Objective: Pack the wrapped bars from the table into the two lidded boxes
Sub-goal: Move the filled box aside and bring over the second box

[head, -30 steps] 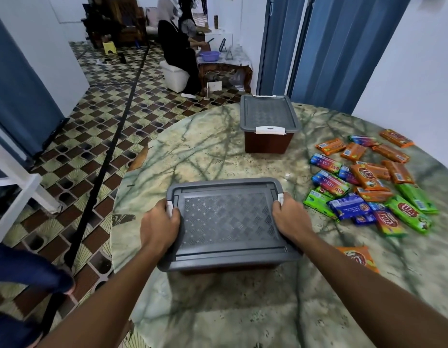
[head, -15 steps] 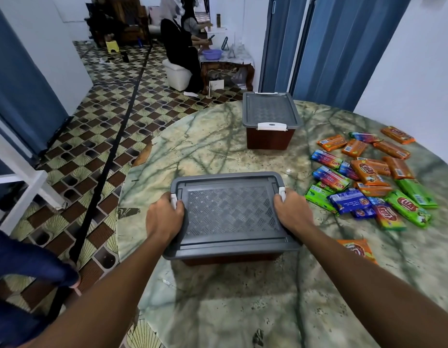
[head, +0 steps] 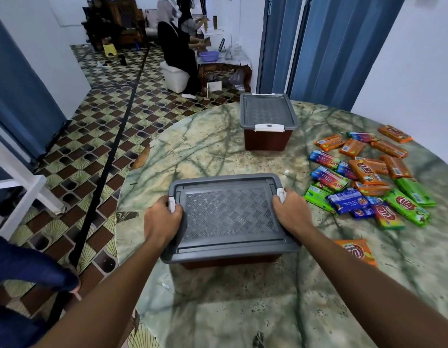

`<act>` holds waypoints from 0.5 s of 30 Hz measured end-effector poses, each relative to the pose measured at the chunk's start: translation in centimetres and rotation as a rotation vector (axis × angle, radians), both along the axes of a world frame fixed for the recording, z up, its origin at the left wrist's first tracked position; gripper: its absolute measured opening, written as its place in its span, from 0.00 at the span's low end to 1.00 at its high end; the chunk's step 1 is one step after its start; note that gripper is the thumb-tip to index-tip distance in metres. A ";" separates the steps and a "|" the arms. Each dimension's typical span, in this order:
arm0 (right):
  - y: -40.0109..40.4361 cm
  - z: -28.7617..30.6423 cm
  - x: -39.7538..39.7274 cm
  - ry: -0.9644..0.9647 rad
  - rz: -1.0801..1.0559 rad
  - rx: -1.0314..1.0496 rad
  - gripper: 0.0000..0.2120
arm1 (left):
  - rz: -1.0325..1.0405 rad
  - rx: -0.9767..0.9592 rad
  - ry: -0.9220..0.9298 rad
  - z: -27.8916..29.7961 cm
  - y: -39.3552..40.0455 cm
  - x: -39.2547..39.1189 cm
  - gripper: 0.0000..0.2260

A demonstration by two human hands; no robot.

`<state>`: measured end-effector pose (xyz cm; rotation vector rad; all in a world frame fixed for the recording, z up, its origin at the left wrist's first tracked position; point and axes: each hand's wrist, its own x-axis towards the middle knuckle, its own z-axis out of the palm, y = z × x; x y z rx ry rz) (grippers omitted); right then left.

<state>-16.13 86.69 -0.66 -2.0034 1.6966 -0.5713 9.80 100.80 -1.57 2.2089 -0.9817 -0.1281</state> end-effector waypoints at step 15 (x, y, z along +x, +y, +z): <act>0.9 -0.2 -1.0 0.160 0.144 -0.205 0.18 | -0.005 0.065 0.002 -0.2 1.1 -0.4 0.16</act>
